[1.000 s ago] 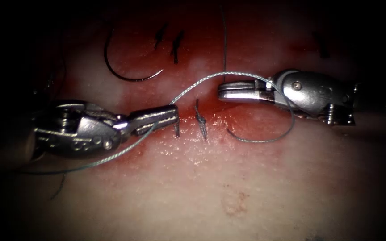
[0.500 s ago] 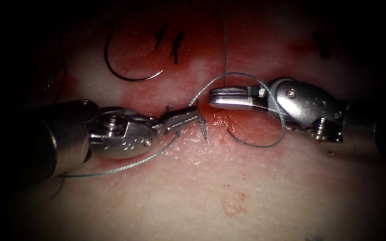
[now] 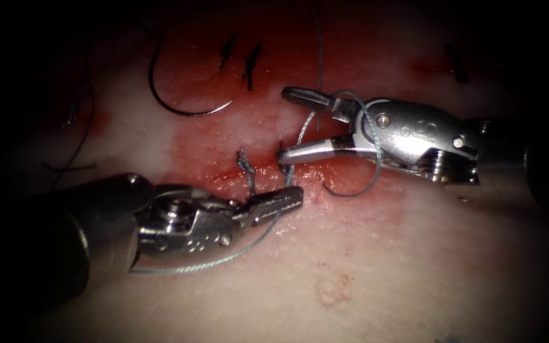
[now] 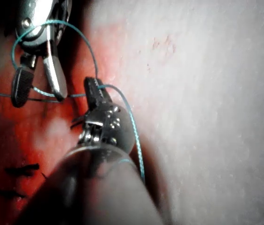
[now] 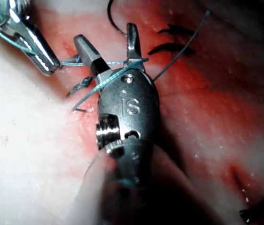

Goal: Wound Closure

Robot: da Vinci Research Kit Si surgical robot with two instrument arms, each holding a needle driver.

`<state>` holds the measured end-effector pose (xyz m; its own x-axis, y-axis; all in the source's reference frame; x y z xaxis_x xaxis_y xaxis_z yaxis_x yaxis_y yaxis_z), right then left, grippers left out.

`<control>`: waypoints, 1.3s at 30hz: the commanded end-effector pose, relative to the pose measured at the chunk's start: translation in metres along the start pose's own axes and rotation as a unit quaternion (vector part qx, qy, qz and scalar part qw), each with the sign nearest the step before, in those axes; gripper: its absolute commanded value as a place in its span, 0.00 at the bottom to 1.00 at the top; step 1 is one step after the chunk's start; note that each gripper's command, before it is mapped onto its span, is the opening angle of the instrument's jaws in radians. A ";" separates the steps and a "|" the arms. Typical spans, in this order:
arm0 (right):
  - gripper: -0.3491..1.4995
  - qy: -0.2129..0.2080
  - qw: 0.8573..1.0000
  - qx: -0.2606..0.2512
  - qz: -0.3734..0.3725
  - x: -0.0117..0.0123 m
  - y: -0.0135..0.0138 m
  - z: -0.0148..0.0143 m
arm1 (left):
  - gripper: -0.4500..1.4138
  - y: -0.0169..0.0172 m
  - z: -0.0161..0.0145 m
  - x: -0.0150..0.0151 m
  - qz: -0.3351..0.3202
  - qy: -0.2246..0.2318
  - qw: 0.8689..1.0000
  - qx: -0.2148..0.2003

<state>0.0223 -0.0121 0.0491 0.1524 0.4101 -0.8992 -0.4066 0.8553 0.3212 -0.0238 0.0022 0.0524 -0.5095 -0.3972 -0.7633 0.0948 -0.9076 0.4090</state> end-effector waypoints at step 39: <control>0.73 -0.069 0.978 0.194 -0.036 -0.0069 -0.0051 0.0008 | 0.00 -0.0117 0.0009 -0.0081 -0.056 0.200 0.978 0.018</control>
<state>0.0235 -0.0186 0.0533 0.3092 0.3585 -0.8809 -0.0249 0.9290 0.3693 -0.0211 0.0158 0.0536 -0.1378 -0.3210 -0.9370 0.0227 -0.9468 0.3210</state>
